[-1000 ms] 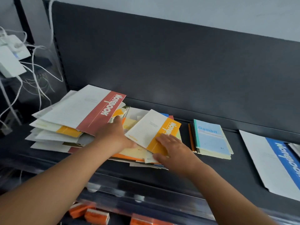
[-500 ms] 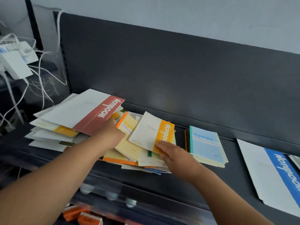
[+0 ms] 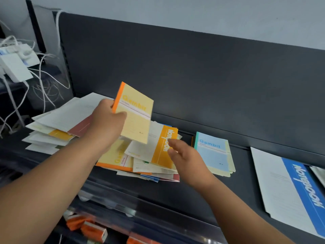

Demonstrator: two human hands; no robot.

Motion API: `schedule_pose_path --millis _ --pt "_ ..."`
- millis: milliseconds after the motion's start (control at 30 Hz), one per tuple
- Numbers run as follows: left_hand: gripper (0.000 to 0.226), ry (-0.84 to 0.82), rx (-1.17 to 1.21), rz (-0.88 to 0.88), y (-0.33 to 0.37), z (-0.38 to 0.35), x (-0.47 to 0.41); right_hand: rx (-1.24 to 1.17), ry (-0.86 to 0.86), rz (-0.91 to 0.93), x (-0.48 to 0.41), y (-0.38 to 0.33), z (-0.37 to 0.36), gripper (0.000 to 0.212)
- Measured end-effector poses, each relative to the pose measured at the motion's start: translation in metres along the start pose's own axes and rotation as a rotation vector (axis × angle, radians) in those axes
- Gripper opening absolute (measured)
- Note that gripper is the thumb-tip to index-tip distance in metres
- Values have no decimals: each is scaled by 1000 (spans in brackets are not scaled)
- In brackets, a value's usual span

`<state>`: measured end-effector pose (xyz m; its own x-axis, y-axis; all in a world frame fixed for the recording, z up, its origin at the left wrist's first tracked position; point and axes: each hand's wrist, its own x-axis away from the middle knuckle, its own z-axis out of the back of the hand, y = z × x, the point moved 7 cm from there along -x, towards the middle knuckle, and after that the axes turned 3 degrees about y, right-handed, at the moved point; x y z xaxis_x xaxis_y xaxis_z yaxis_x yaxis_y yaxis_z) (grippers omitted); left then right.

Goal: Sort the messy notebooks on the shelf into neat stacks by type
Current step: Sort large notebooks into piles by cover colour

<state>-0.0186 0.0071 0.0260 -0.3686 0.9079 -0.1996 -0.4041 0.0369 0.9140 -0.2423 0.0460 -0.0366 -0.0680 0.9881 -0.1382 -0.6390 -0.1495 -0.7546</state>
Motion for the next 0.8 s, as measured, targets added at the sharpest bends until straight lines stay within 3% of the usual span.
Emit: schedule_pose_path --millis 100,200,333,500,633,800 --pt "14 -142 228 144 6 -41 25 -551 65 -243 -1 10 15 41" --pt "16 -264 233 208 11 -81 47 -748 129 -365 -2 22 28 39" --pt "17 -450 99 171 16 -114 62 -537 288 -408 1 47 58 42" --pt "40 -394 -277 -8 5 -101 43 -318 412 -395 6 74 98 42" --pt "51 -406 -638 -95 -15 -90 37 1 411 -418 5 93 103 45" --pt "66 -452 -900 -145 -37 -89 38 474 362 -350 7 85 89 52"
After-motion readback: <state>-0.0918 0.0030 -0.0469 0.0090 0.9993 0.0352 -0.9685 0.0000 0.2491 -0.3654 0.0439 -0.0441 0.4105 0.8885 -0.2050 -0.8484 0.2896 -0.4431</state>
